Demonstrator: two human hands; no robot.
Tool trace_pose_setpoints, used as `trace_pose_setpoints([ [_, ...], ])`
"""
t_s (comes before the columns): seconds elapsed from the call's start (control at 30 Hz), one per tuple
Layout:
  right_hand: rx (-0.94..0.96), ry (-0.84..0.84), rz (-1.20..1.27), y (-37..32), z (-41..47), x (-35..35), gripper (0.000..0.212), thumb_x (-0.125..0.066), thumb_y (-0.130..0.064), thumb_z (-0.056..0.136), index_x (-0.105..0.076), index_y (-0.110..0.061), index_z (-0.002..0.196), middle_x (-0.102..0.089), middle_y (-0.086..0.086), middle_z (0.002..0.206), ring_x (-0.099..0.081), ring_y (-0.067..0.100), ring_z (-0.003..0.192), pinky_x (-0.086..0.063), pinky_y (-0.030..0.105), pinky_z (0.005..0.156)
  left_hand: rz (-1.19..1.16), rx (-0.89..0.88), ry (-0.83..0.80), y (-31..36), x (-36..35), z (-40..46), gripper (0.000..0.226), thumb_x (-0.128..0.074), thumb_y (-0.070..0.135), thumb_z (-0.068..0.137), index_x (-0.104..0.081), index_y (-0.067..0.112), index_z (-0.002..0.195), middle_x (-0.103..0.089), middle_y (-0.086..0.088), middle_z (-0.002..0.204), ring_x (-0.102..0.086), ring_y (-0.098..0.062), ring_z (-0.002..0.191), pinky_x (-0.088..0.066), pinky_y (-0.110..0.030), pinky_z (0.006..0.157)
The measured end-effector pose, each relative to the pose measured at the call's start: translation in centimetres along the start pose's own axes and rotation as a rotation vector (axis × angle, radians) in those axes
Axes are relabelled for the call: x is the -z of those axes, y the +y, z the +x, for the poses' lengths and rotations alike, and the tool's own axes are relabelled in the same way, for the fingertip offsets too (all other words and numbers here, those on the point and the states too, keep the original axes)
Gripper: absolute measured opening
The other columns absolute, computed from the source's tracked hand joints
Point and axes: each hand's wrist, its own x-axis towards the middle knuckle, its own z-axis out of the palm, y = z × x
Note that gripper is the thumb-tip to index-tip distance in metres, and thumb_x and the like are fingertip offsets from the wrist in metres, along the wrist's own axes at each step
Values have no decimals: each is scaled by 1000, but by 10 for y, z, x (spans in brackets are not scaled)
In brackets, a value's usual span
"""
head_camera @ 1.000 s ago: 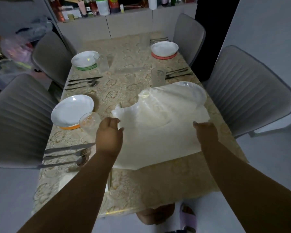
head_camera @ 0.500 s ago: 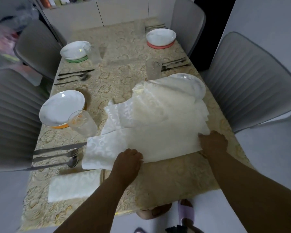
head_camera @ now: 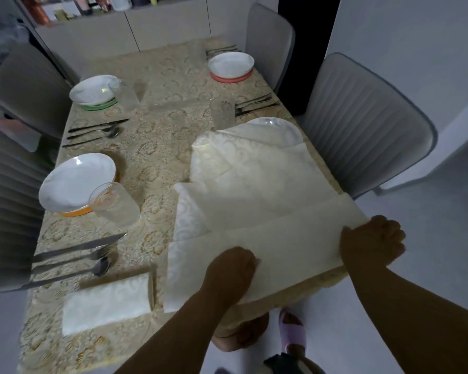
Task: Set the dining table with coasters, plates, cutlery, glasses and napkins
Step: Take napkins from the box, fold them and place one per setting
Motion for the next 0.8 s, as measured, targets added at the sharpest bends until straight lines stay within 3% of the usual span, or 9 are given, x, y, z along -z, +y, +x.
trace_pose_setpoints([
  [0.07, 125, -11, 67, -10, -12, -3, 53, -65, -32, 81, -46, -4, 123, -44, 18, 123, -39, 36, 114, -32, 44, 99, 15, 127, 279, -23, 0, -2, 19, -50, 18, 94, -67, 11, 94, -63, -7, 93, -59, -25, 89, -50, -37, 83],
  [0.13, 276, -62, 143, -25, -27, -6, 52, -65, -31, 84, -47, -7, 126, -46, 16, 128, -39, 34, 120, -29, 43, 102, 96, 355, 425, -44, 7, -6, 18, -59, 11, 82, -66, 7, 98, -62, -13, 93, -60, -31, 88, -49, -39, 79],
  [0.2, 436, -167, 205, -40, -41, -11, 47, -65, -30, 86, -51, -10, 126, -51, 13, 126, -43, 30, 120, -32, 40, 101, 189, 621, 280, -56, 18, -9, 31, -56, 17, 86, -56, 4, 114, -60, -15, 109, -56, -31, 101, -45, -37, 87],
  [0.27, 591, -319, 284, -51, -53, -17, 45, -65, -30, 87, -52, -12, 126, -53, 10, 127, -45, 27, 120, -35, 36, 101, 352, 747, 113, -62, 27, -7, 42, -46, 28, 94, -41, 1, 127, -55, -14, 122, -53, -25, 111, -39, -32, 95],
  [0.37, 850, -453, 227, -62, -66, -25, 47, -64, -33, 87, -53, -13, 128, -51, 8, 132, -44, 27, 124, -34, 35, 103, 393, 802, 64, -71, 33, -1, 56, -47, 36, 97, -31, -4, 132, -49, -17, 130, -49, -27, 120, -38, -34, 100],
  [0.47, 981, -443, 102, -70, -73, -27, 46, -61, -40, 87, -54, -18, 127, -49, 4, 133, -43, 26, 124, -35, 35, 100, 86, 923, 83, -84, 38, 6, 70, -60, 42, 90, -32, -6, 134, -52, -18, 130, -51, -33, 122, -42, -40, 99],
  [0.6, 1005, -379, 7, -73, -76, -29, 45, -55, -46, 88, -51, -24, 127, -44, -1, 135, -40, 22, 126, -34, 35, 99, -17, 844, 63, -81, 50, 5, 48, -59, 36, 90, -53, 4, 125, -60, -13, 124, -57, -31, 116, -45, -35, 93],
  [0.7, 981, -353, -36, -77, -79, -29, 45, -52, -46, 89, -50, -24, 128, -42, 0, 136, -38, 23, 127, -31, 35, 99, -31, 819, 150, -78, 66, -6, 37, -54, 20, 89, -56, 2, 121, -59, -17, 124, -55, -33, 116, -44, -34, 93],
  [0.8, 967, -307, -30, -85, -85, -31, 43, -54, -44, 89, -53, -22, 126, -48, 2, 131, -42, 23, 123, -32, 34, 97, 10, 844, 111, -93, 79, -30, 35, -60, 23, 87, -58, 2, 114, -62, -18, 118, -59, -34, 110, -47, -34, 88],
])
